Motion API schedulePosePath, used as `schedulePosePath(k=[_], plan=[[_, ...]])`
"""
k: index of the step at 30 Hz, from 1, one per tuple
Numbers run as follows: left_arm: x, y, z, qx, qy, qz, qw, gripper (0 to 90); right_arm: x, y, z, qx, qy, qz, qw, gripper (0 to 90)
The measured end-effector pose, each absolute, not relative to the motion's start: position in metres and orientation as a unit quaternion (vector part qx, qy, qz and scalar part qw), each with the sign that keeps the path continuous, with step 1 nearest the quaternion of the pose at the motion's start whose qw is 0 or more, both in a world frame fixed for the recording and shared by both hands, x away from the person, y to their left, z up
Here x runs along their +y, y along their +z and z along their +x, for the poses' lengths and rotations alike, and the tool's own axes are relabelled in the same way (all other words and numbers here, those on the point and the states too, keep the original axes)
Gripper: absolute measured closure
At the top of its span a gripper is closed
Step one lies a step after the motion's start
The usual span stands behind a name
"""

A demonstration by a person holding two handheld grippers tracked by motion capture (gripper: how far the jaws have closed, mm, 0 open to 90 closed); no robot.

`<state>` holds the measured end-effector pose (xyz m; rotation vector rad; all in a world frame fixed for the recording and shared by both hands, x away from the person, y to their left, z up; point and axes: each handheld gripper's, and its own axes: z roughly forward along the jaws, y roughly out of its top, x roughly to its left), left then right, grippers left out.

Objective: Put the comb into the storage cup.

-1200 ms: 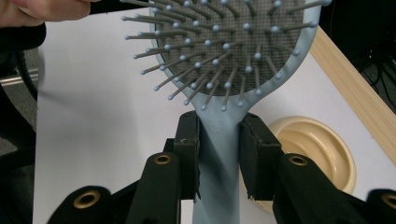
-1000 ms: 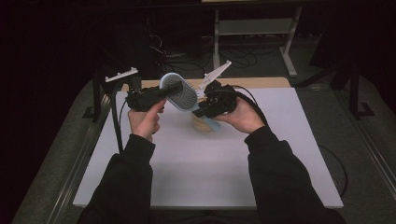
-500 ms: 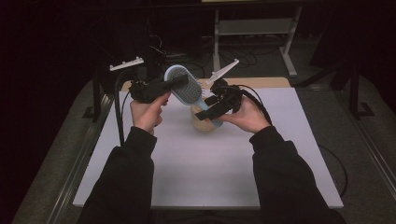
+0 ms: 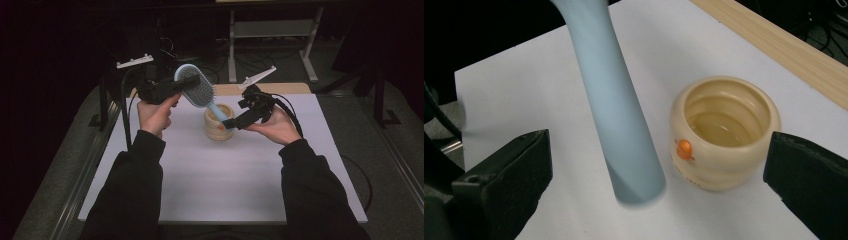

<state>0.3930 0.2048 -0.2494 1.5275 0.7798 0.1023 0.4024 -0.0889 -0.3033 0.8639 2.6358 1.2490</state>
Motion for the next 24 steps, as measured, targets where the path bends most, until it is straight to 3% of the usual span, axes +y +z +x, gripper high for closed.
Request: schedulePosePath(k=[24], plan=[[0.219, -0.217, 0.405, 0.322, 0.086, 0.673, 0.660, 56.2, -0.162, -0.346, 0.377, 0.833, 0.449, 0.318, 0.065, 0.0]])
